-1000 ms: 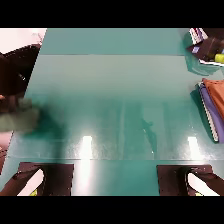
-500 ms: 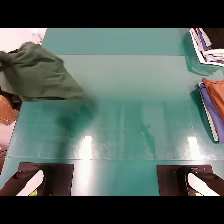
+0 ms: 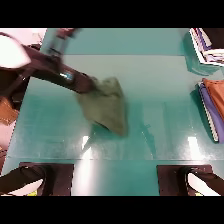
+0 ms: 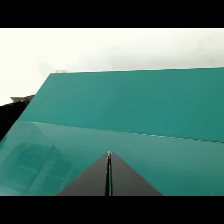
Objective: Fold the shirts.
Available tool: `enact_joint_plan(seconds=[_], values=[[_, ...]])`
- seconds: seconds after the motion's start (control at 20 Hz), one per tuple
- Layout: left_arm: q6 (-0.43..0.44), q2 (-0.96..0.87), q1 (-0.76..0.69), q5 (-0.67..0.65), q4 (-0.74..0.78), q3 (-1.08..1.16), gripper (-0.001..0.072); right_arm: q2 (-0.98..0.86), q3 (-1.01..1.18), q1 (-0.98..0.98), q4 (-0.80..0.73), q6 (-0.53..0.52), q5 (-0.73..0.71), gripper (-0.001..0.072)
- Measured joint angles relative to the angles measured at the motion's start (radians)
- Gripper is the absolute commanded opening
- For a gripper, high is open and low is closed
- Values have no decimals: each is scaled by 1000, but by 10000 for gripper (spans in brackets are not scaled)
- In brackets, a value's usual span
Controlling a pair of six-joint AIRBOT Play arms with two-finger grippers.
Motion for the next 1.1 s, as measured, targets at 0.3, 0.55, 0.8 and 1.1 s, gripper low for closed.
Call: enact_joint_plan(seconds=[0.3, 0.55, 0.8, 1.1], values=[[35, -183, -48, 192, 29, -16, 590, 0, 0, 0, 0, 0, 52, 20], [61, -340, 73, 214, 42, -19, 589, 0, -7, 0, -1, 0, 130, 20], [156, -475, 146, 181, -14, -21, 485, 0, -68, 0, 0, 0, 171, 20], [214, -521, 164, 166, -59, -24, 28, 0, -162, 0, 1, 0, 187, 20]])
